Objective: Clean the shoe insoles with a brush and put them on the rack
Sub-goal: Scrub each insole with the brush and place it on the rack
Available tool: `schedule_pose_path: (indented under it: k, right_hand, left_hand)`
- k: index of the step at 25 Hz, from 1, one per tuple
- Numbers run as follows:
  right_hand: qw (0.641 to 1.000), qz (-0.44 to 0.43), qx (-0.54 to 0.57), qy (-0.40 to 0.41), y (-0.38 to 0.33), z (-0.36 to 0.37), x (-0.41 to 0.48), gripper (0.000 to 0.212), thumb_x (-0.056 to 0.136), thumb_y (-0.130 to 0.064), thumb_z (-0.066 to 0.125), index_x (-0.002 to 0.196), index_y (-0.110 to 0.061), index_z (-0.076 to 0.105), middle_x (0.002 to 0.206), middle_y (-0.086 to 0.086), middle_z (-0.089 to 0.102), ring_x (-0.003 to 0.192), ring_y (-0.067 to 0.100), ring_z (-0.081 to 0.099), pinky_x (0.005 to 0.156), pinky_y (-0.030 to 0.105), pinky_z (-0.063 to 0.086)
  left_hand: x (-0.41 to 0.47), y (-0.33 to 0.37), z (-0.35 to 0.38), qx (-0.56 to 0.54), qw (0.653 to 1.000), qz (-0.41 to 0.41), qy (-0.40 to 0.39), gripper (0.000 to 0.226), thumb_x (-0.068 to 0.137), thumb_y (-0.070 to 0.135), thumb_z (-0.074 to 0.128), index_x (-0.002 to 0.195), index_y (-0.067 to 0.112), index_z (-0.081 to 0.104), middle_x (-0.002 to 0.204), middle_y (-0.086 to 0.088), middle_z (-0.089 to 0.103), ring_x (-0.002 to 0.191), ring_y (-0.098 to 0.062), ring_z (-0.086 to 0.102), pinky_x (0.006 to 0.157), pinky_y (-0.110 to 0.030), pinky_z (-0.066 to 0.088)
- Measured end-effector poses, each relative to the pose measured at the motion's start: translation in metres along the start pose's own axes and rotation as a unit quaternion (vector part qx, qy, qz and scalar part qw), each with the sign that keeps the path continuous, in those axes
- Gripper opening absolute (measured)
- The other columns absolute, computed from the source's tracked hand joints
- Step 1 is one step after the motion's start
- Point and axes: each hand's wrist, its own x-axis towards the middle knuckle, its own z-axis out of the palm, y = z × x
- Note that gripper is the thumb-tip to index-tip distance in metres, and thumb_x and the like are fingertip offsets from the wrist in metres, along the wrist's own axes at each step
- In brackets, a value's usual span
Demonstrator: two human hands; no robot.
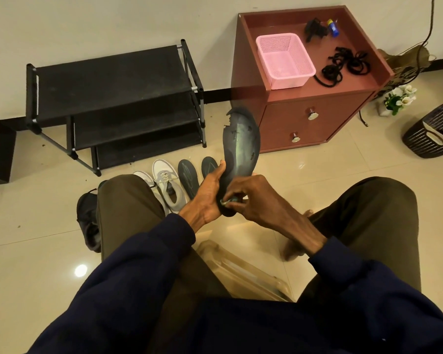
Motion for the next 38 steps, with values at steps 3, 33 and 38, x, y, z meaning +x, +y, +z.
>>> schedule_pose_path:
  k: [3,33,38]
  right_hand:
    - [0.99,0.046,-0.088,0.099,0.021,-0.009,0.012,0.014,0.082,-0.008,0.082,0.094,-0.01,0.078,0.092,0.005,0.07,0.083,0.018,0.062,0.074,0.038,0.057]
    - [0.997,0.038,-0.032,0.056,0.014,0.001,0.005,0.015,0.08,-0.005,0.081,0.093,-0.011,0.08,0.092,0.002,0.071,0.083,0.013,0.064,0.075,0.033,0.058]
    - [0.997,0.052,-0.052,0.013,0.02,-0.007,0.007,0.02,0.074,-0.008,0.087,0.091,-0.016,0.08,0.089,-0.002,0.071,0.08,0.013,0.064,0.07,0.035,0.058]
  left_hand:
    - [-0.002,0.003,0.004,-0.006,1.0,0.0,-0.026,0.05,0.105,0.047,0.047,0.135,0.011,0.061,0.118,-0.016,0.073,0.097,-0.031,0.075,0.074,-0.045,0.062]
    - [0.001,0.0,0.0,0.014,1.0,0.002,-0.001,0.046,0.105,0.048,0.047,0.124,0.012,0.066,0.119,-0.015,0.073,0.101,-0.028,0.074,0.084,-0.042,0.062]
    - [0.0,0.003,0.0,-0.007,1.0,0.008,-0.022,0.05,0.106,0.047,0.045,0.137,0.01,0.059,0.124,-0.015,0.071,0.108,-0.029,0.072,0.087,-0.042,0.062]
